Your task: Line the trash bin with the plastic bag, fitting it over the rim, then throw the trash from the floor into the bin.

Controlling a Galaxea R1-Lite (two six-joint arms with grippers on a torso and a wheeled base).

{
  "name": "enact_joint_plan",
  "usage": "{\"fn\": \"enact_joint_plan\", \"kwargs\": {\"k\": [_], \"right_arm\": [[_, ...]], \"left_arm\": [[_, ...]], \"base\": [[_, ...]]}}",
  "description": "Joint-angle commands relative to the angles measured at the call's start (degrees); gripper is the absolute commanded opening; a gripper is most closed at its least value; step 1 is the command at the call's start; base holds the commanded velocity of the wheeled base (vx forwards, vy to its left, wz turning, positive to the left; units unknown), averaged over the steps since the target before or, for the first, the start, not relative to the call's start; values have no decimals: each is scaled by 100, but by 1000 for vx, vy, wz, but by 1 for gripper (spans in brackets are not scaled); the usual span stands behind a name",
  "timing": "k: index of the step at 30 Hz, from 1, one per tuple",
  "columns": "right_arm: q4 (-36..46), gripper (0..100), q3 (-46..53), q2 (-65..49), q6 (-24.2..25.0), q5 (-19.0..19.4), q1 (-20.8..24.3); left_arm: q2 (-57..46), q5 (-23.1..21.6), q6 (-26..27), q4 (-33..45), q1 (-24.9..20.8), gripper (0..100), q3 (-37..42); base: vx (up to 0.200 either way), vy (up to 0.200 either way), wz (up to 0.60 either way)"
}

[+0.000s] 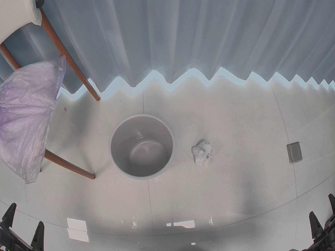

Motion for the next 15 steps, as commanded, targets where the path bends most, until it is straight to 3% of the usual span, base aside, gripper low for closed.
{"fn": "enact_joint_plan", "kwargs": {"k": [1,2,7,15], "right_arm": [[-2,100,101,-96,34,-8,1],[-11,100,101,-96,34,-8,1],[-11,100,101,-96,34,-8,1],[-11,100,101,-96,34,1,1]], "left_arm": [[1885,-641,-473,422,-308,100,-1419],[2430,-597,-543,431,-264,100,-1753],[3001,-544,-534,413,-229,100,-2131],[4548,-439,-508,405,-185,100,-3414]], "base": [[0,0,0],[0,0,0],[0,0,0],[0,0,0]]}}
